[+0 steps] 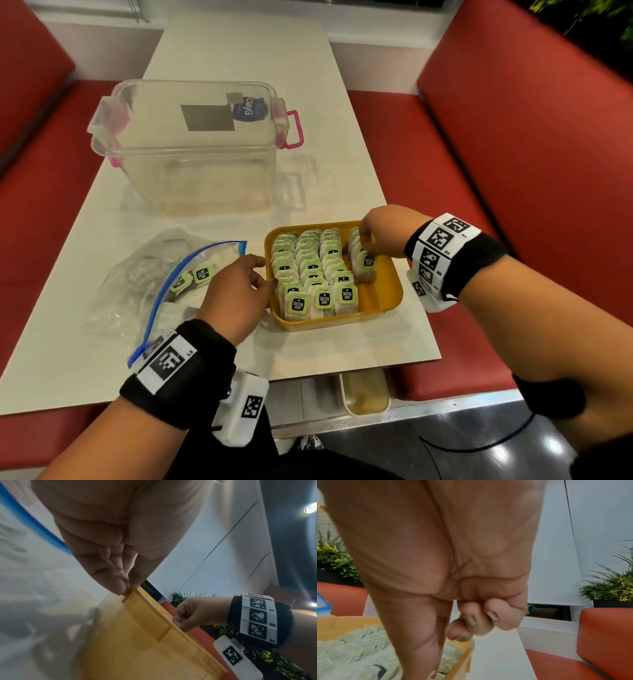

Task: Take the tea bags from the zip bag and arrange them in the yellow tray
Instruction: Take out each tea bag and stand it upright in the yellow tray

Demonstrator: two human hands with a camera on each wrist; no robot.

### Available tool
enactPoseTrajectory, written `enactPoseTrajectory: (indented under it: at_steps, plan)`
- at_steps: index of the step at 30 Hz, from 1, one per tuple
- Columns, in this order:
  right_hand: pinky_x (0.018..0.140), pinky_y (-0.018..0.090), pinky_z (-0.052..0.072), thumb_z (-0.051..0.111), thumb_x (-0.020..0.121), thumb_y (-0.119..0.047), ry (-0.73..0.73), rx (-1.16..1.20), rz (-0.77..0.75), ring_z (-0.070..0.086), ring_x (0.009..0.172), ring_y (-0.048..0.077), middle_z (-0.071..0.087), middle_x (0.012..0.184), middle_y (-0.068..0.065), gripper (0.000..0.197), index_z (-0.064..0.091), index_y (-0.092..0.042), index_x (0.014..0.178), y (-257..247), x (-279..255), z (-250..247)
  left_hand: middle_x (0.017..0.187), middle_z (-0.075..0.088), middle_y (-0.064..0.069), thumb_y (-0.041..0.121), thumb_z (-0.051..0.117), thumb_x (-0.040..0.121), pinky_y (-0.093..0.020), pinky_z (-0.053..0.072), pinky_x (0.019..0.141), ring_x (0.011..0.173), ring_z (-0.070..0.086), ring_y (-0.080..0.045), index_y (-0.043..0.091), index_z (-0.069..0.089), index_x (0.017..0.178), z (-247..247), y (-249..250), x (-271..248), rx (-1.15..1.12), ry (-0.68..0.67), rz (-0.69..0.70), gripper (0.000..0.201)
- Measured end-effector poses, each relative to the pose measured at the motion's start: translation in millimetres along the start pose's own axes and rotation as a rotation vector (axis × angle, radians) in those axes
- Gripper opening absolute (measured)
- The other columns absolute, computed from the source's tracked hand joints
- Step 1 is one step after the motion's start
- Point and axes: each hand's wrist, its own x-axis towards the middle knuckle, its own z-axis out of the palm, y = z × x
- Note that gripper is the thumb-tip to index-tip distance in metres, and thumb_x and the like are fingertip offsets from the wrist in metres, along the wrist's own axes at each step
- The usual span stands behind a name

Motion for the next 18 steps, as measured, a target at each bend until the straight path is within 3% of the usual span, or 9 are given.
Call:
enactPoseTrajectory:
  at_steps: [5, 10, 13, 15, 18]
  plan:
    - [0.072, 0.028, 0.043, 0.050, 0.092, -0.017, 0.053, 0.015, -0.010, 0.061, 0.096, 0.025, 0.066, 0.107, 0.007, 0.023, 0.066, -0.013, 0.109, 1, -1, -1, 0.079, 0.068, 0.000, 0.026, 0.063, 0.091, -0.043, 0.056, 0.080, 0.074, 0.068, -0.022, 0.016, 0.057, 0.124, -1, -1, 0, 0.010, -0.005, 0.000, 0.036]
    - [0.068, 0.028, 0.038, 0.052, 0.092, -0.021, 0.168, 0.019, -0.043, 0.056, 0.087, 0.021, 0.064, 0.099, 0.003, 0.020, 0.066, -0.015, 0.104, -3, -10, -14, 0.080, 0.068, -0.001, 0.026, 0.063, 0.091, -0.043, 0.055, 0.081, 0.076, 0.068, -0.023, 0.013, 0.056, 0.127, -2, 2, -2, 0.028, -0.020, -0.007, 0.039]
    - [0.062, 0.024, 0.032, 0.057, 0.090, -0.027, 0.269, 0.049, -0.111, 0.047, 0.077, 0.015, 0.053, 0.083, -0.004, 0.016, 0.066, -0.018, 0.101, -15, -19, -30, 0.092, 0.067, 0.000, 0.033, 0.062, 0.091, -0.034, 0.049, 0.081, 0.084, 0.064, -0.021, 0.013, 0.053, 0.130, -8, 7, -6, 0.124, -0.014, 0.029, 0.045]
    - [0.053, 0.022, 0.028, 0.059, 0.090, -0.031, 0.336, 0.100, -0.175, 0.045, 0.072, 0.012, 0.048, 0.075, -0.010, 0.015, 0.065, -0.019, 0.097, -28, -25, -40, 0.094, 0.065, 0.002, 0.034, 0.062, 0.091, -0.028, 0.042, 0.076, 0.086, 0.060, -0.017, 0.015, 0.056, 0.126, -19, 12, -11, 0.156, 0.063, 0.078, 0.041]
    - [0.052, 0.015, 0.025, 0.061, 0.088, -0.031, 0.430, 0.216, -0.283, 0.044, 0.065, 0.008, 0.051, 0.072, -0.011, 0.012, 0.066, -0.020, 0.090, -54, -35, -51, 0.082, 0.062, 0.006, 0.030, 0.061, 0.091, -0.025, 0.037, 0.066, 0.070, 0.057, -0.012, 0.018, 0.062, 0.109, -47, 17, -18, 0.092, 0.234, 0.148, 0.022]
